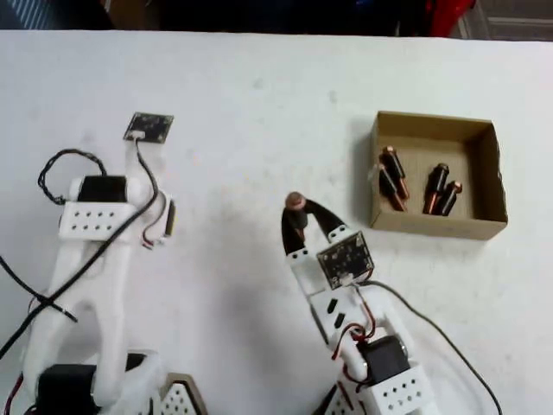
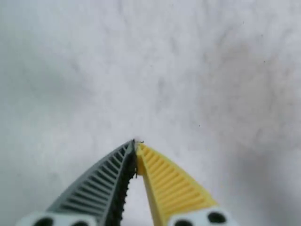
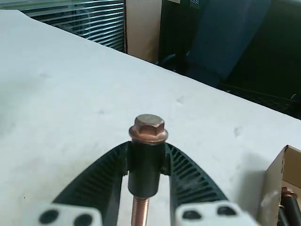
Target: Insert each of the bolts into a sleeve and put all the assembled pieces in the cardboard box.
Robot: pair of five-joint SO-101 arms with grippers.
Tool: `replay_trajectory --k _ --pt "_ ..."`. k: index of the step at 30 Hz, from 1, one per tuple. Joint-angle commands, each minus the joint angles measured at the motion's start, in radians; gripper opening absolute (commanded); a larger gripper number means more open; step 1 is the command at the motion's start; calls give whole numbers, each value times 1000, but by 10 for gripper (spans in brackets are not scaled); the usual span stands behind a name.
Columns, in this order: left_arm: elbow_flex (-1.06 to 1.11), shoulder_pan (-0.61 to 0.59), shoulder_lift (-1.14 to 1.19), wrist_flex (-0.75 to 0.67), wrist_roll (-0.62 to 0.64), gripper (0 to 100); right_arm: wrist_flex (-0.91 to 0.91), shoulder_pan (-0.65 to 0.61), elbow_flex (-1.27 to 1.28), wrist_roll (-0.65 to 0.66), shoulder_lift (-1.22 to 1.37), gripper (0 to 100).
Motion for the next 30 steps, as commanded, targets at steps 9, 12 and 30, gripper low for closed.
replay_trajectory --k 9,12,30 --pt "296 5 -521 -98 -2 20 2 8 9 11 -10 17" --pt "351 1 -599 -97 -2 20 2 8 9 11 -10 17" --pt "663 -97 -1202 -98 -11 20 2 8 9 11 -10 17"
